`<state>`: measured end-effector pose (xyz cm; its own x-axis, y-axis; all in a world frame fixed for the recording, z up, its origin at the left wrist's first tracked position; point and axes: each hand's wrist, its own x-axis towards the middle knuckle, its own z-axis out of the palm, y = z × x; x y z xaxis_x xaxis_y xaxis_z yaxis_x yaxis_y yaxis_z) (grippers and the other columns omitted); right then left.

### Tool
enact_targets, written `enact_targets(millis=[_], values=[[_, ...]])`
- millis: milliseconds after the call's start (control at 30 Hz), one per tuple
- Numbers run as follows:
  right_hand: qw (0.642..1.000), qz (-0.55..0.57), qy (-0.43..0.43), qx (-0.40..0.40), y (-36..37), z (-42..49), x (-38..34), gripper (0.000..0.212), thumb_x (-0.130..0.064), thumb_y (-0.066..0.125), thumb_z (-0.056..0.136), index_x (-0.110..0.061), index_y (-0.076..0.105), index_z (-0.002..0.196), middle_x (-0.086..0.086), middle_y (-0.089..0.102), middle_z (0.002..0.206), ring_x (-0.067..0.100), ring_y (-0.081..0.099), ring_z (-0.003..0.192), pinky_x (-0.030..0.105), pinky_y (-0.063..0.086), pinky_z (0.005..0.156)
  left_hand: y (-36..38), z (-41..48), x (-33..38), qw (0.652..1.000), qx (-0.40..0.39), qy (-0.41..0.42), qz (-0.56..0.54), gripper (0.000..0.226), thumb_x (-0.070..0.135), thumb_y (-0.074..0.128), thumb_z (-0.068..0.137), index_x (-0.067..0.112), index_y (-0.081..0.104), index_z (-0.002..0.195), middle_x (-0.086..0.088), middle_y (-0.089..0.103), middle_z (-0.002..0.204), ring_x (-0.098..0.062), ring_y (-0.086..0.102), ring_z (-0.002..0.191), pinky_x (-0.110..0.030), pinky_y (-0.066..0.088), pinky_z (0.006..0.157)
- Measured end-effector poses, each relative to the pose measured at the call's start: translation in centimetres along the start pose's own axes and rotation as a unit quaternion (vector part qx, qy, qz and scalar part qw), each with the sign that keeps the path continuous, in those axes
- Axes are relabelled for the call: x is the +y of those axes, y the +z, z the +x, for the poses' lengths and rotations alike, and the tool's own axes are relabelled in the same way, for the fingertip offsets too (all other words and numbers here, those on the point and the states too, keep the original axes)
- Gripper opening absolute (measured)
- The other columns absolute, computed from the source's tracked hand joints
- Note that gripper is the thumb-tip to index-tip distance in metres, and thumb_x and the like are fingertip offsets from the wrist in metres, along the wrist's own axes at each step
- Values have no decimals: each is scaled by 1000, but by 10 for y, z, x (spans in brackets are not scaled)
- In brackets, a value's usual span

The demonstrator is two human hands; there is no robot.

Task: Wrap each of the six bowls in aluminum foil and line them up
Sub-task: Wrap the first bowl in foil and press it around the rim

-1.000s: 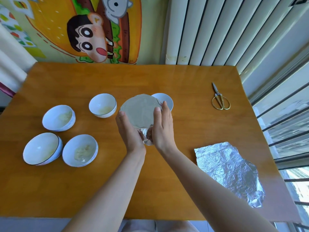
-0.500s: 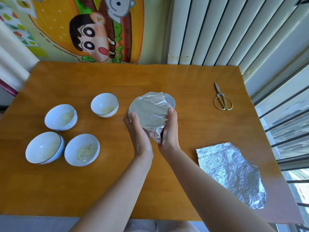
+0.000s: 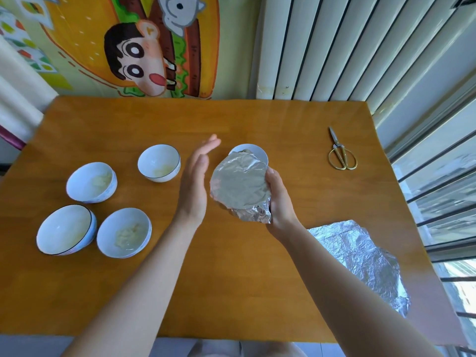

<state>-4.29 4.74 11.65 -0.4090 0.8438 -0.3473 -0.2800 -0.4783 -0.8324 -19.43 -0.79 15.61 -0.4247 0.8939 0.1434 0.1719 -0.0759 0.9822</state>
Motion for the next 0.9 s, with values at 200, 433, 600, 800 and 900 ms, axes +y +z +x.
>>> enact_targets(millis=[200, 433, 600, 800, 900], values=[[998, -36, 26, -53, -7, -1, -2, 39, -36, 39, 104, -13, 61, 126, 16, 65, 125, 34, 60, 120, 53, 44, 106, -2, 17, -4, 972, -215, -56, 72, 63, 64, 32, 92, 26, 61, 132, 12, 60, 136, -1, 49, 131, -37, 33, 117], [997, -53, 10, -57, -6, -2, -1, 49, -47, 46, 98, -21, 52, 138, 13, 52, 142, 32, 50, 132, 60, 36, 112, -1, 8, -4, 977, -167, -131, -24, 56, 59, 31, 94, 25, 61, 128, 9, 62, 135, 0, 52, 128, -39, 36, 113], [998, -30, 14, -61, -2, -2, -1, 47, -44, 45, 99, -15, 54, 135, 20, 53, 139, 38, 50, 130, 59, 38, 109, 5, -4, -2, 962, -57, -204, -172, 51, 52, 29, 102, 24, 62, 129, 1, 67, 127, -20, 60, 121, -41, 48, 98], [997, -6, 26, -66, -1, -6, -4, 47, -45, 48, 95, -13, 59, 128, 16, 61, 127, 34, 57, 119, 53, 44, 103, 10, -19, -7, 927, -42, -272, -254, 45, 48, 33, 101, 24, 63, 125, -3, 69, 123, -22, 61, 115, -41, 47, 94], [997, -37, 24, -68, 1, -6, -6, 52, -47, 48, 95, -11, 58, 130, 19, 59, 131, 36, 57, 122, 52, 45, 103, 7, -23, -13, 911, -73, -315, -257, 52, 54, 34, 100, 23, 61, 131, -5, 66, 130, -24, 58, 122, -43, 43, 101]])
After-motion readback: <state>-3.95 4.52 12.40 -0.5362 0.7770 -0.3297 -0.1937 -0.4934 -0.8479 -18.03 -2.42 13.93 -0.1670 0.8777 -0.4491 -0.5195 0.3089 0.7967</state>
